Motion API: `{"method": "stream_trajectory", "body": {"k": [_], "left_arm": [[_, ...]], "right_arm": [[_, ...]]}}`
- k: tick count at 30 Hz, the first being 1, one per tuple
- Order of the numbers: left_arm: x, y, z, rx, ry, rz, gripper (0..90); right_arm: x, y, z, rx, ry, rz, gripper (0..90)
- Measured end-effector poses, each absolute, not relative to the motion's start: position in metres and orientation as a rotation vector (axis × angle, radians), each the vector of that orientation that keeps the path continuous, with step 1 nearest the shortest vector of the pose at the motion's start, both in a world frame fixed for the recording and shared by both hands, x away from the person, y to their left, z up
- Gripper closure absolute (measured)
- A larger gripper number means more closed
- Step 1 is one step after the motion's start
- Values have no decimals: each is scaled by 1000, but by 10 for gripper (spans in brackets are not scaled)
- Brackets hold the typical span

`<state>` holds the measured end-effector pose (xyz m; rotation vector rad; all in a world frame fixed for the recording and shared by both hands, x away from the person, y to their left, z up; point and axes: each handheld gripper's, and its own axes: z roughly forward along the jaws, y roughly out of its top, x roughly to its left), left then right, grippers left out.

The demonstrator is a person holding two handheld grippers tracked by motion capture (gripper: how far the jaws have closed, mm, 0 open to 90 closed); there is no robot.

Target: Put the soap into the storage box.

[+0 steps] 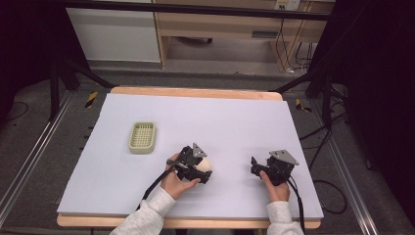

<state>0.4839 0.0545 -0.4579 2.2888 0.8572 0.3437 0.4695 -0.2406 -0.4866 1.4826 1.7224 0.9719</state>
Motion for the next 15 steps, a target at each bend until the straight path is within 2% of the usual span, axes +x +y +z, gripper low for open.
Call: {"method": "stream_trajectory", "body": {"k": [15], "left_arm": [[480, 69, -444, 2284, 848, 361, 228]], "right_arm": [[469, -241, -487, 1484, 1723, 972, 38]]}}
